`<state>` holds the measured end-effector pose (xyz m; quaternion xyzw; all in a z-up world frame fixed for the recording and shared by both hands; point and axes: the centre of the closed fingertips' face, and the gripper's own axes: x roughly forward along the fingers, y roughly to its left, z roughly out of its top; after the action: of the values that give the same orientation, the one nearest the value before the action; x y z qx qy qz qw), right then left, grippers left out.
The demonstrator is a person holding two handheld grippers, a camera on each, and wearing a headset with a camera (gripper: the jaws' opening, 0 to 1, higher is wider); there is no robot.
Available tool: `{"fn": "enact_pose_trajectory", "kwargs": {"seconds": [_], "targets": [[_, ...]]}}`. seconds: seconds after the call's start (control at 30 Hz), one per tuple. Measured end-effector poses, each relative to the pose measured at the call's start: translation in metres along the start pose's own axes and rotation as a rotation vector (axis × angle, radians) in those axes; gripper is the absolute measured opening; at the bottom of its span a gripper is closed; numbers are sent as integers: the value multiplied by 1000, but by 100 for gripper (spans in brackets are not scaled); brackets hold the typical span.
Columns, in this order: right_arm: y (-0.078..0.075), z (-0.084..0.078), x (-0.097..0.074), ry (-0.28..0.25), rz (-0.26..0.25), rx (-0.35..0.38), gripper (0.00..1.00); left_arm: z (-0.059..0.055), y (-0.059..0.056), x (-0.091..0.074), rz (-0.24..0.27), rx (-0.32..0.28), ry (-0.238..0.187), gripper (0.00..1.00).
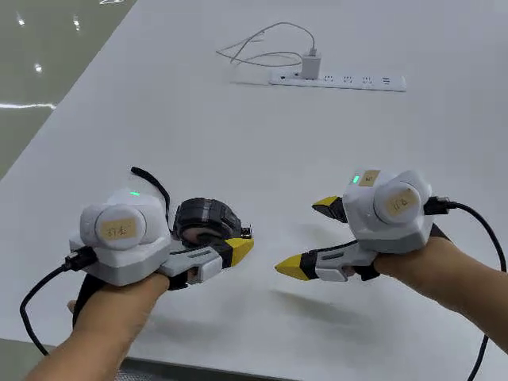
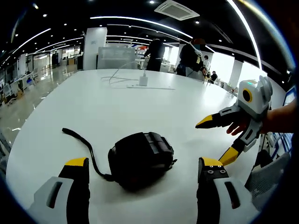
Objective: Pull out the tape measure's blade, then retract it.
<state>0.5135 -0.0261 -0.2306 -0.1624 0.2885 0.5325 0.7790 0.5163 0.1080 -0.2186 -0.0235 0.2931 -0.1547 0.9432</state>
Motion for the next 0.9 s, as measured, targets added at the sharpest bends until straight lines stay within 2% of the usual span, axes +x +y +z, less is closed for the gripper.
{"fn": "enact_pose_trajectory", "kwargs": {"seconds": [0.17,0.37,0.47,0.6,0.9], "targets": [[-1,-7,-21,-14,-76,44,77,3,-5,-10,-39,12,11,98],[1,-15,-48,-25,-128,99,79,4,-11,-19,-77,55,29,99],[0,-18,-62,-32,-158,119,80,7,-13,-25,-95,50,21,99],[1,-20,-80,-37,-194,139,81,10,-18,-32,-106,80,10,99],[5,-25,-105,-65,-252,204,87,16,-22,-47,-126,106,1,99]]}}
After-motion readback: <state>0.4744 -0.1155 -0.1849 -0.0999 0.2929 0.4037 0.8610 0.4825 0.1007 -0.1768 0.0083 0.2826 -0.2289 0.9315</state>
